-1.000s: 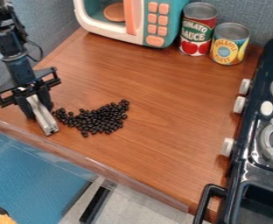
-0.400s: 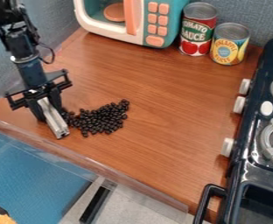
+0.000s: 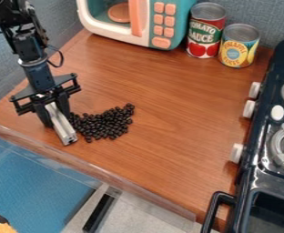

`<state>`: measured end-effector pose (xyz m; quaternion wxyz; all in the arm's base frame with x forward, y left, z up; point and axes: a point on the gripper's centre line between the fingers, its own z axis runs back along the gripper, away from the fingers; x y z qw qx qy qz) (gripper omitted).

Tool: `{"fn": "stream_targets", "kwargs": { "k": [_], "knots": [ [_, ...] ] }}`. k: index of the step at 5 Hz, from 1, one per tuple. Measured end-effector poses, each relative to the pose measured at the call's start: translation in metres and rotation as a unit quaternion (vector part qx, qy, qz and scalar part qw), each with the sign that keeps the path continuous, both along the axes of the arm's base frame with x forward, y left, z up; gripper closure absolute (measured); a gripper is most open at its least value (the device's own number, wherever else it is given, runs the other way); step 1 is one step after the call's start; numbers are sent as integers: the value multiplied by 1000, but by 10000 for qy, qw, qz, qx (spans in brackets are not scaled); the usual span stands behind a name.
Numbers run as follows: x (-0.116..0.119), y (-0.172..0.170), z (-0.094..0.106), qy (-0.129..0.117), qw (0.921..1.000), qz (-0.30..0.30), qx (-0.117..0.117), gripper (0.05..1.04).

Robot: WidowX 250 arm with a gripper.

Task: Sweep into pile

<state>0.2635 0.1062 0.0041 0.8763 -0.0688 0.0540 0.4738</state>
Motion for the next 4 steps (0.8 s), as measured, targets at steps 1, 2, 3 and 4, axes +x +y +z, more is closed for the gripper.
{"fn": "stream_targets", "kwargs": {
  "k": [1,2,3,4],
  "knots": [
    [4,-28,-1,28,9996,-232,-146,703],
    [5,-37,0,34,9994,-281,-190,703],
    [6,-49,0,44,9992,-309,-235,703],
    [8,-54,0,30,9993,-282,-251,703]
  ]
}}
